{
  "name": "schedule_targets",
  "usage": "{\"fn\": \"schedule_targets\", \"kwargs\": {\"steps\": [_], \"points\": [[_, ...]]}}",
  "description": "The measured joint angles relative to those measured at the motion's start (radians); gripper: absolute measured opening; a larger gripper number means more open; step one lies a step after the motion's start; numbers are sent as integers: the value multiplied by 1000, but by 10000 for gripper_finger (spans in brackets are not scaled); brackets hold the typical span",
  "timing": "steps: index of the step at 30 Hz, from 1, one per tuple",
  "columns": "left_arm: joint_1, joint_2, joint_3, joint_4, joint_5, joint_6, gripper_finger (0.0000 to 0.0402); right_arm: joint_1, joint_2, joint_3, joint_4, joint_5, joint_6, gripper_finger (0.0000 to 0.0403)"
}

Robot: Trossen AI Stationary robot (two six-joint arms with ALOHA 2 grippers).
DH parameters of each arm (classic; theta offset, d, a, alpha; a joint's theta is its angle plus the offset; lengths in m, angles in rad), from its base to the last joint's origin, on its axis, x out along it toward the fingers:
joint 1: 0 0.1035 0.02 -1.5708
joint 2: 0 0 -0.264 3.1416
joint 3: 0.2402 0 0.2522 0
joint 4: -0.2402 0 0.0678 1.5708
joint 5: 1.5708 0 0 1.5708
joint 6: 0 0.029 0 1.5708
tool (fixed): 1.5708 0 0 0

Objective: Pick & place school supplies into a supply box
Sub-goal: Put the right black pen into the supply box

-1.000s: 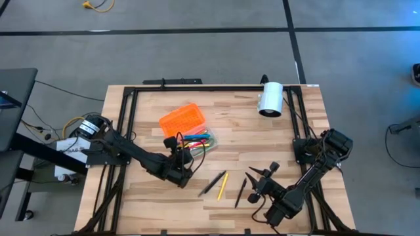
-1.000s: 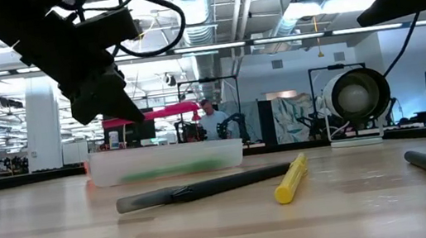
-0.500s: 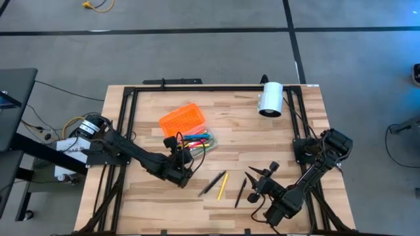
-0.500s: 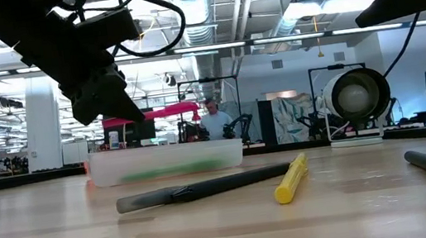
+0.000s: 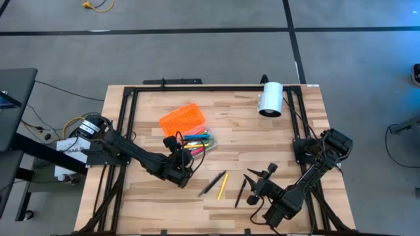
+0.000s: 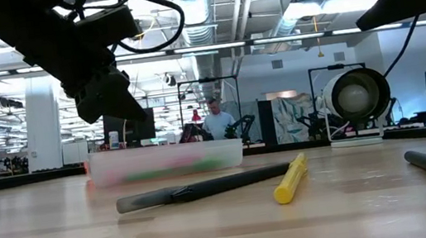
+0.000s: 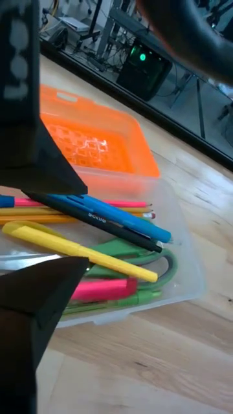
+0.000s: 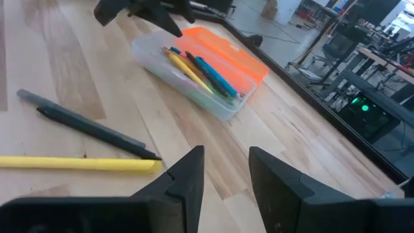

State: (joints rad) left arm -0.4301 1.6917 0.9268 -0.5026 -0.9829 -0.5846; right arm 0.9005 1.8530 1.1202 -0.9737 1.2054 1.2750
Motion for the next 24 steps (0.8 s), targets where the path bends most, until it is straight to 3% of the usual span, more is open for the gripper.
{"fn": "schedule_targets", "kwargs": {"steps": [6, 12, 16, 19, 24], "points": [[-35, 0, 1, 43, -2, 41, 166, -2, 0, 0, 35, -47, -70, 116], [-105, 0, 1, 60, -27, 46, 161, -43, 0, 0, 245, -215, -329, 116], [-167, 0, 1, 59, -38, 9, 160, -78, 0, 0, 344, -323, -411, 116], [-225, 0, 1, 50, -47, -33, 160, -95, 0, 0, 369, -397, -381, 116], [-339, 0, 1, 41, -104, -101, 160, -99, 0, 0, 370, -540, -161, 116]]}}
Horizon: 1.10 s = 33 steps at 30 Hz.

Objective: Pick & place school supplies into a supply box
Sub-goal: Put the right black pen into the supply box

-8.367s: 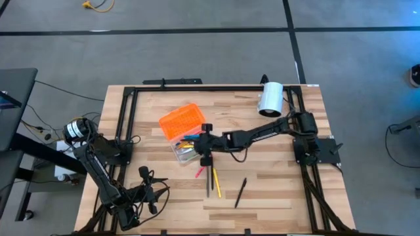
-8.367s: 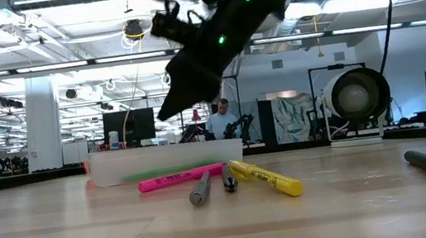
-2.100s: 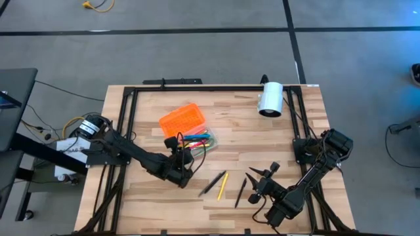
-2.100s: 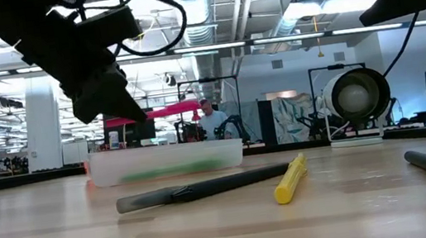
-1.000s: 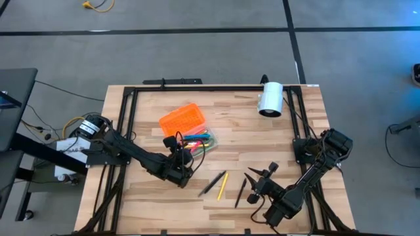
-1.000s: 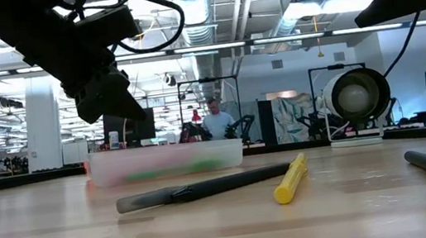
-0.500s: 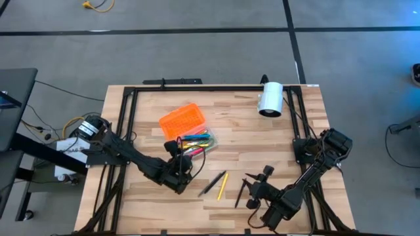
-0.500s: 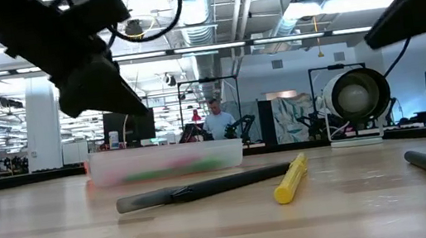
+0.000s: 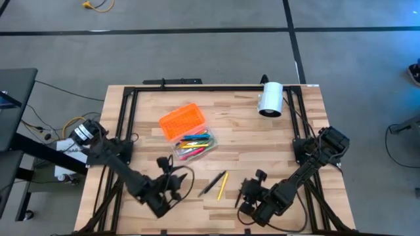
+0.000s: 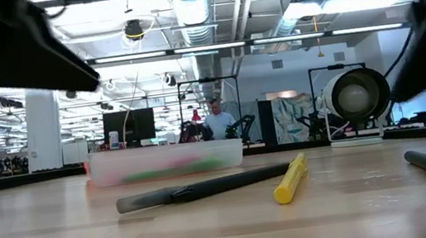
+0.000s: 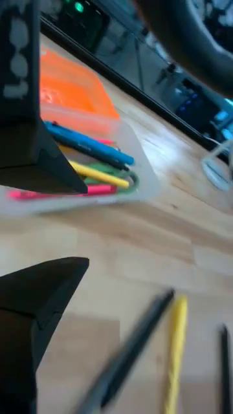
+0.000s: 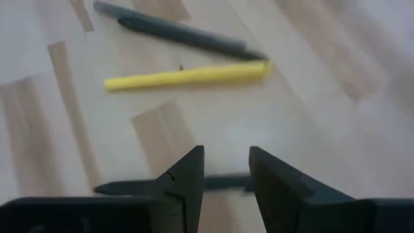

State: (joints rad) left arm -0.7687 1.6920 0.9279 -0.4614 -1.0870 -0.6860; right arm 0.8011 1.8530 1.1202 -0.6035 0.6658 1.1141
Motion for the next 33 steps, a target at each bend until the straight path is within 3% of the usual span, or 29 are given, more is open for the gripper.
{"fn": "schedule_targets", "kwargs": {"steps": [7, 11, 16, 22, 33], "points": [[-158, 0, 0, 3, -61, -106, 160, 16, 0, 0, 11, -15, 348, 116], [-239, 23, 0, 12, -96, -177, 160, 3, 0, 0, 29, -54, 458, 116], [-329, 78, 0, 22, -171, -236, 160, -26, 22, -1, 61, -73, 486, 116], [-398, 122, 1, 20, -272, -276, 160, -69, 57, 0, 55, -177, 502, 116], [-431, 218, 0, 7, -312, -379, 160, -55, 67, 83, -50, -166, 504, 116]]}}
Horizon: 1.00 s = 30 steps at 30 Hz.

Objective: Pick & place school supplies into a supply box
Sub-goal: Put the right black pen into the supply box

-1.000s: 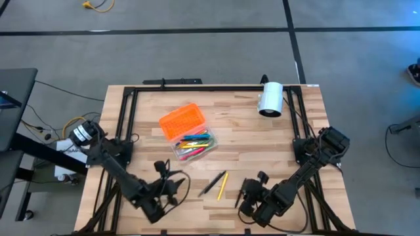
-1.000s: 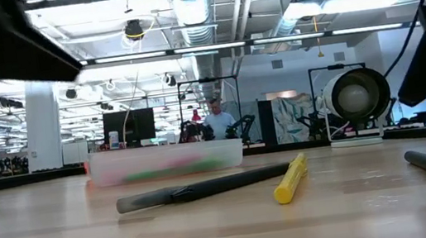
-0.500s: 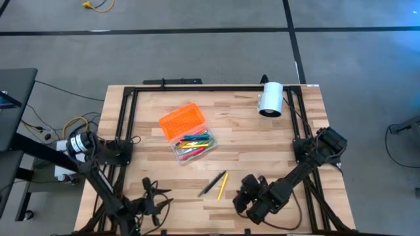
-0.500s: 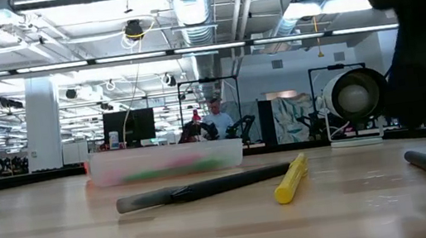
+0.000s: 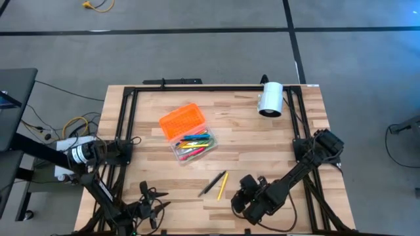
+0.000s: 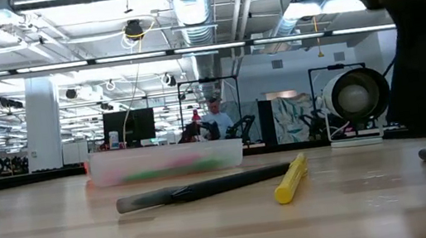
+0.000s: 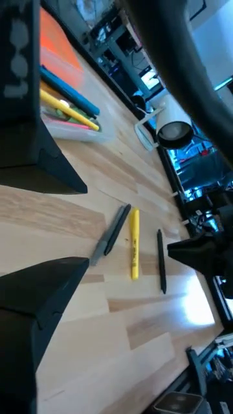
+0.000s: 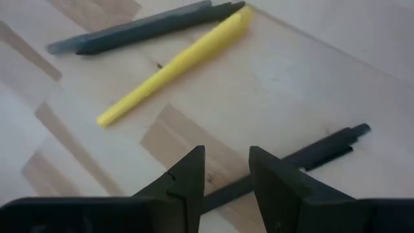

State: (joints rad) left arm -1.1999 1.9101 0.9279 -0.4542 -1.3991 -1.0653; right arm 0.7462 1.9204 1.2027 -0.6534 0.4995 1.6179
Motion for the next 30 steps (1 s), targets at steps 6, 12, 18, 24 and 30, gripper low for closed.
{"fn": "schedule_targets", "kwargs": {"steps": [6, 12, 18, 24, 30], "points": [[-28, 8, 0, 13, 4, -35, 160, 6, -1, 52, -101, -53, 82, 104], [-64, 8, 0, 23, -56, -20, 160, 6, -1, 51, -132, -139, 144, 78], [-69, 8, 0, 23, -103, 29, 160, 3, -1, 51, -131, -139, 126, 69], [-34, 8, 0, 18, -146, 94, 160, -17, 29, 50, -132, -162, 80, 69], [43, 7, 0, 19, -102, 131, 160, -30, 62, 55, -115, -167, 54, 69]]}}
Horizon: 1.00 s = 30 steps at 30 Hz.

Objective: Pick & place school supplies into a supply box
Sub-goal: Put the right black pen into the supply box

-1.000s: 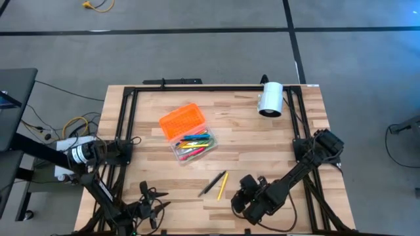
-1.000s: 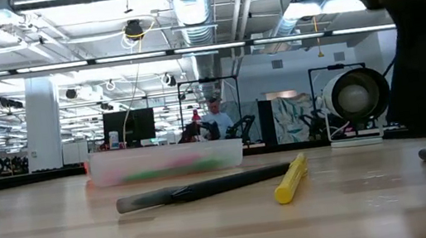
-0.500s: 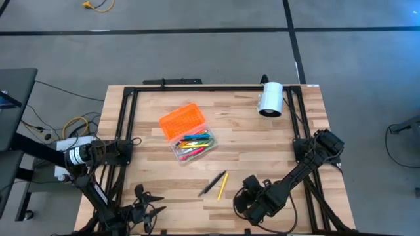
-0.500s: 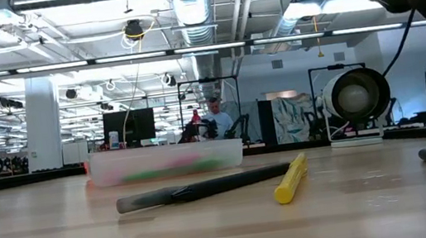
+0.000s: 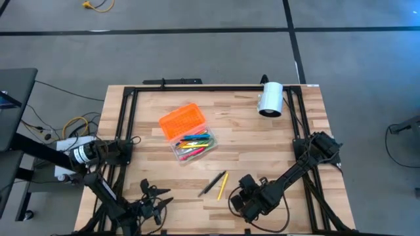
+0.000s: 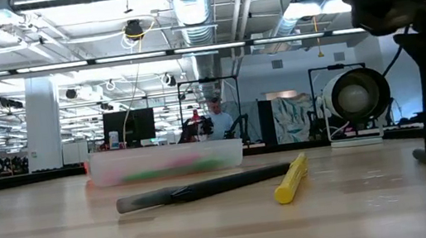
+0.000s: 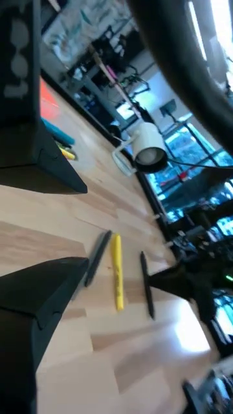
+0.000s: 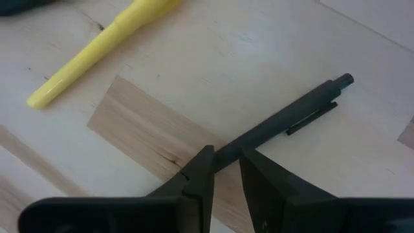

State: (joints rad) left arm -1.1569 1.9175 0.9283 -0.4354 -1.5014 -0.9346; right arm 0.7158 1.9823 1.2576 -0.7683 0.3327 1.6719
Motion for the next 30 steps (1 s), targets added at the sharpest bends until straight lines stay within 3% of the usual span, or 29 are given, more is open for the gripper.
{"fn": "schedule_targets", "kwargs": {"steps": [7, 20, 30], "points": [[40, 0, 0, 9, 48, 19, 160, -5, 1, 0, -7, -14, -21, 69], [81, -2, 0, 3, 25, 102, 160, -77, 9, -5, -37, -26, -619, 69], [160, -2, 1, 8, 108, 104, 160, -97, -4, 28, -90, 12, -747, 69]]}}
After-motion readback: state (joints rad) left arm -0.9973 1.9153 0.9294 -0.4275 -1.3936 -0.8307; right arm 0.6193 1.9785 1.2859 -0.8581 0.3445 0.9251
